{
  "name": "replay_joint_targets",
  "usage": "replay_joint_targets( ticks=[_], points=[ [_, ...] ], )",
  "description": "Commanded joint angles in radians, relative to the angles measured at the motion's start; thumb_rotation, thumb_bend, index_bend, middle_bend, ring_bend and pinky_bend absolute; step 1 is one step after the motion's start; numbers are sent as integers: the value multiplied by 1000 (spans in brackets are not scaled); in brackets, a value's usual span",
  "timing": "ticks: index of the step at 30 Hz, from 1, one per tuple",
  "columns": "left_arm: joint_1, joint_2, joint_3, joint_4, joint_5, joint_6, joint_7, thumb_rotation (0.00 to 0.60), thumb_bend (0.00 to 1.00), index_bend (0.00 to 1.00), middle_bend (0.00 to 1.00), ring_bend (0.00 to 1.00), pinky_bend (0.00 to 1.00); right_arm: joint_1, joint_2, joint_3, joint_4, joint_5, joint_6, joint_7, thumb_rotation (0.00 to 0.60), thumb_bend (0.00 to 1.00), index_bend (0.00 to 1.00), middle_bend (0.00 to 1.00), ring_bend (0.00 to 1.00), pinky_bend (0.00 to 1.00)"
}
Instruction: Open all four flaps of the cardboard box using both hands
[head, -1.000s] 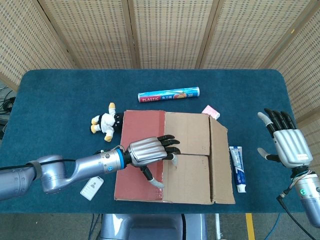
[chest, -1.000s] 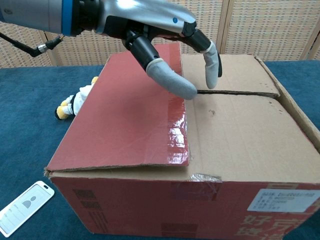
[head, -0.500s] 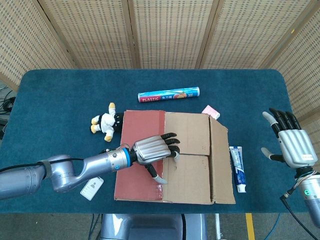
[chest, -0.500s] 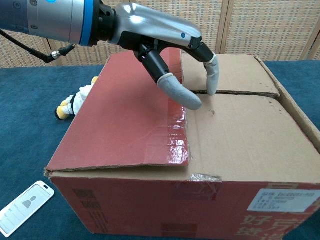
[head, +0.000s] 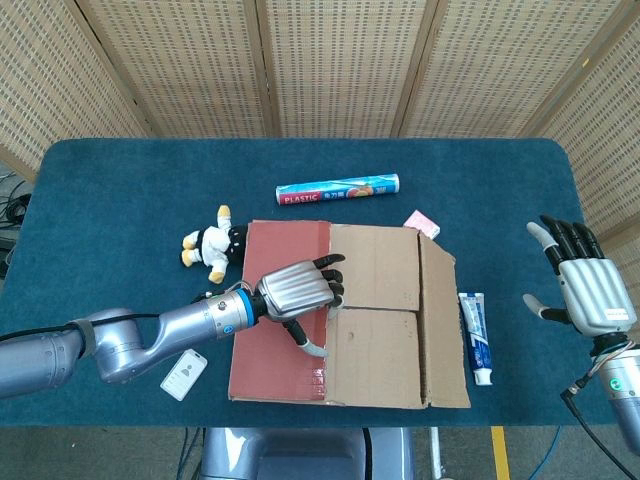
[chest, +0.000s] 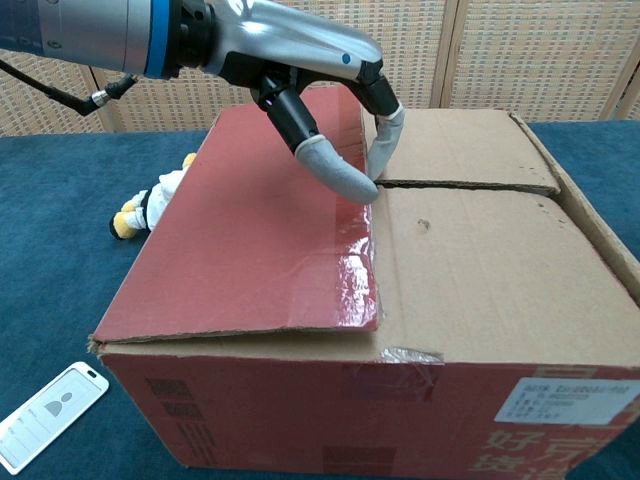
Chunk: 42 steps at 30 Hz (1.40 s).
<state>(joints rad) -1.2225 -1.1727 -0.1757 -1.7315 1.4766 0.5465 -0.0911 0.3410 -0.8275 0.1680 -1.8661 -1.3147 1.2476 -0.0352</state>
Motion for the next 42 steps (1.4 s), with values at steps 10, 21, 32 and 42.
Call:
replay_joint_targets(
  ticks=[10,21,32,42],
  points=[
    [19,40,-5,-54,-9,47,40,235,25,492,410,236,0,-5,1,7,5,0,3,11,600,260,75,33,0,0],
    [36,151,-9,-109,27,58,-22,233,25,492,429,254,0,-1,0,13,9,5,-7,14,600,259,75,33,0,0],
    [72,262,1,-147,95,97,-122,232,24,492,442,269,0,8,-1,21,2,10,-18,2,600,260,75,33,0,0],
    [129,376,23,-179,178,173,-217,233,22,492,447,275,0,15,3,25,-15,13,-25,-19,600,260,75,33,0,0]
  ],
)
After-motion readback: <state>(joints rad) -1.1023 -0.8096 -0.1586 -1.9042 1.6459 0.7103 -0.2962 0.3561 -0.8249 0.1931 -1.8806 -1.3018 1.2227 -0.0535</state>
